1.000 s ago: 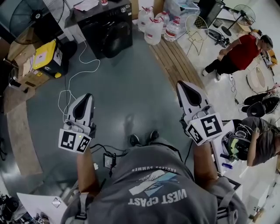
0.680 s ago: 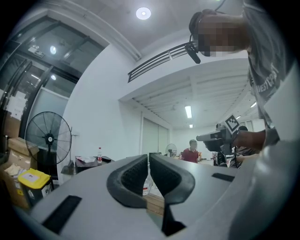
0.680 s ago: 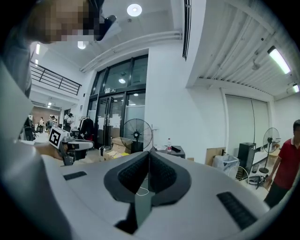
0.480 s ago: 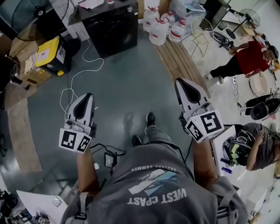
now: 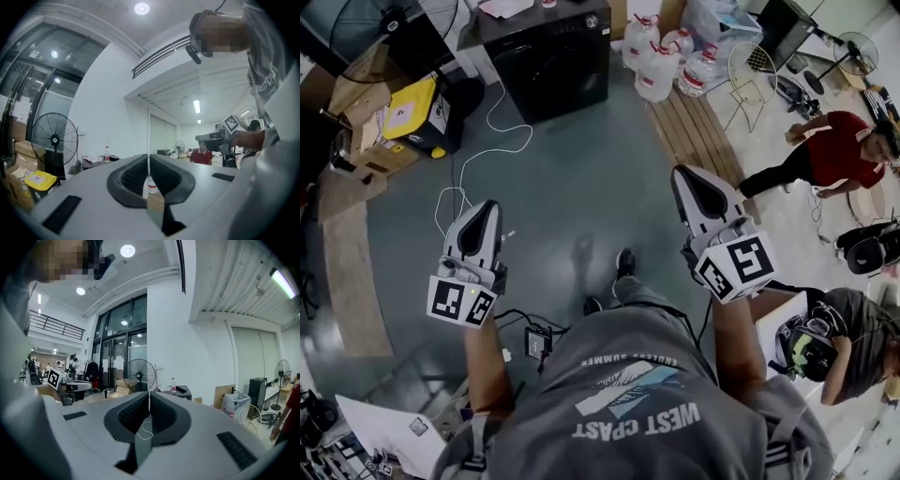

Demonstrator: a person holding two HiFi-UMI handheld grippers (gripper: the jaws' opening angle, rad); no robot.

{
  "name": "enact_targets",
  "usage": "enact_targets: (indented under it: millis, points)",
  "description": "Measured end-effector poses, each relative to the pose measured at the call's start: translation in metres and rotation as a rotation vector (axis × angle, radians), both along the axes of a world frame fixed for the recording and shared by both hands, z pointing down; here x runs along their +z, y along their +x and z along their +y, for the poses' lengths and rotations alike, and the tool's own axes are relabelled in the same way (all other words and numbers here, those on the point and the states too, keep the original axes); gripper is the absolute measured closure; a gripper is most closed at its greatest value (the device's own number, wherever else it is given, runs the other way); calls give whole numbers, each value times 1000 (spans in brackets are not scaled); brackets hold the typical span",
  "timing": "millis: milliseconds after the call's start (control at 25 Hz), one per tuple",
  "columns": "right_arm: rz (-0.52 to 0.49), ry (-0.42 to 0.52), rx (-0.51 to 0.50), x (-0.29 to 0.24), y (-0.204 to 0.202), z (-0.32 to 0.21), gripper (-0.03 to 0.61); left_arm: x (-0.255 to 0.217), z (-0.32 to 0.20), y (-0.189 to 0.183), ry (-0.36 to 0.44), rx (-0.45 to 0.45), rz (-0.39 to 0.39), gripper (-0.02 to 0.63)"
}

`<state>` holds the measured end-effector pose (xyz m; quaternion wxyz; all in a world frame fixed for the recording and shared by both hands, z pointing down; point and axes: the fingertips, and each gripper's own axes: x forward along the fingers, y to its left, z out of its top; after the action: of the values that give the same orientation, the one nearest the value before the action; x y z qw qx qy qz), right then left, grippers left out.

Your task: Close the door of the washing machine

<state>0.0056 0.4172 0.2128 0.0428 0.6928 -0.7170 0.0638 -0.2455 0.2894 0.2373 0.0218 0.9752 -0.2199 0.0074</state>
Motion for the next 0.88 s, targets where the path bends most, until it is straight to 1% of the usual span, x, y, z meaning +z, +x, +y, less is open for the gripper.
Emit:
enact_targets:
  millis: [200, 520, 760, 880]
  points:
    - [-15, 1, -32, 7, 35, -26, 548, 5, -17, 29, -2, -35, -16, 584]
    - [-44, 12, -113, 12, 80, -76, 548, 2, -46, 70, 10, -104, -42, 584]
    - [-54, 16, -174, 14, 106, -109, 548, -3, -64, 96, 25, -150, -53, 584]
    - [-62, 18, -191, 16, 115, -124, 548, -2, -72, 106, 21, -160, -64, 584]
